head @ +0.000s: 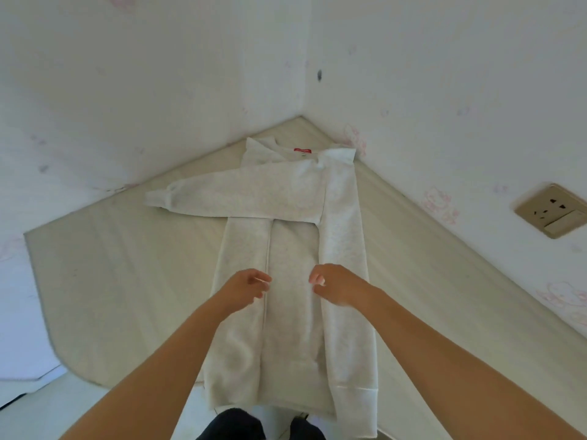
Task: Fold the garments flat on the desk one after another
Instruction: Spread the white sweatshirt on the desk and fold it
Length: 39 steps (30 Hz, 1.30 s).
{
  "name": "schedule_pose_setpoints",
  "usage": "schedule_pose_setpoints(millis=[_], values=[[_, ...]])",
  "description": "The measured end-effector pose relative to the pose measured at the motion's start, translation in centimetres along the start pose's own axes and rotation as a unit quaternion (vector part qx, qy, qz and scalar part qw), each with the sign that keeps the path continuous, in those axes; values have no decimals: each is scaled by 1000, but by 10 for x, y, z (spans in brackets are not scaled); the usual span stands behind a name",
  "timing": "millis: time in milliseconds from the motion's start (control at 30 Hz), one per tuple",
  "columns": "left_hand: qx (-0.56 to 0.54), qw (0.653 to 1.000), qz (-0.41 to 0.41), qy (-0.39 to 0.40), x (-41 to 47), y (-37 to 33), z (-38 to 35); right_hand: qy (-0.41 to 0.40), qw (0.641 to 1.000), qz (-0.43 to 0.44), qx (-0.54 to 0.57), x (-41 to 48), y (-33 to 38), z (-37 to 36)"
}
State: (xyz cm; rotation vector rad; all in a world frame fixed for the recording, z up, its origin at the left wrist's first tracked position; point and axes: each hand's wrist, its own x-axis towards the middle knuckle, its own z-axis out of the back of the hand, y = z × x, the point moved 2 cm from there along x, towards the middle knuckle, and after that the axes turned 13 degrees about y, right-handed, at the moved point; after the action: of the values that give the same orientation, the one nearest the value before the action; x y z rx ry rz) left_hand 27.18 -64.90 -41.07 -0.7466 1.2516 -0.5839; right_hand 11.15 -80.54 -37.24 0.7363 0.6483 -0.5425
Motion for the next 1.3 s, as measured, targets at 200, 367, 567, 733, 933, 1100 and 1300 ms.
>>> schedule_pose_setpoints(millis=[200, 367, 567, 733, 933, 1100, 1300], values=[[-123, 984, 28, -125, 9, 13, 78, -57, 997, 51, -30, 54, 58, 49], [-332, 921, 38, -197, 40, 26, 155, -95, 991, 79, -46, 120, 108, 78], [-458, 855, 0, -244, 78, 28, 232, -119, 989, 56, -61, 201, 155, 83], [-556, 793, -43, -245, 97, 27, 275, -79, 992, 10, -93, 249, 169, 62], [-455, 840, -94, -281, 100, 4, 290, -24, 995, -15, -93, 265, 169, 48], [-229, 923, -181, -250, 91, -62, 267, -94, 975, 83, 182, 251, 191, 75], [-122, 949, -284, -55, 85, -154, 224, -231, 832, 222, 454, 214, 189, 140]])
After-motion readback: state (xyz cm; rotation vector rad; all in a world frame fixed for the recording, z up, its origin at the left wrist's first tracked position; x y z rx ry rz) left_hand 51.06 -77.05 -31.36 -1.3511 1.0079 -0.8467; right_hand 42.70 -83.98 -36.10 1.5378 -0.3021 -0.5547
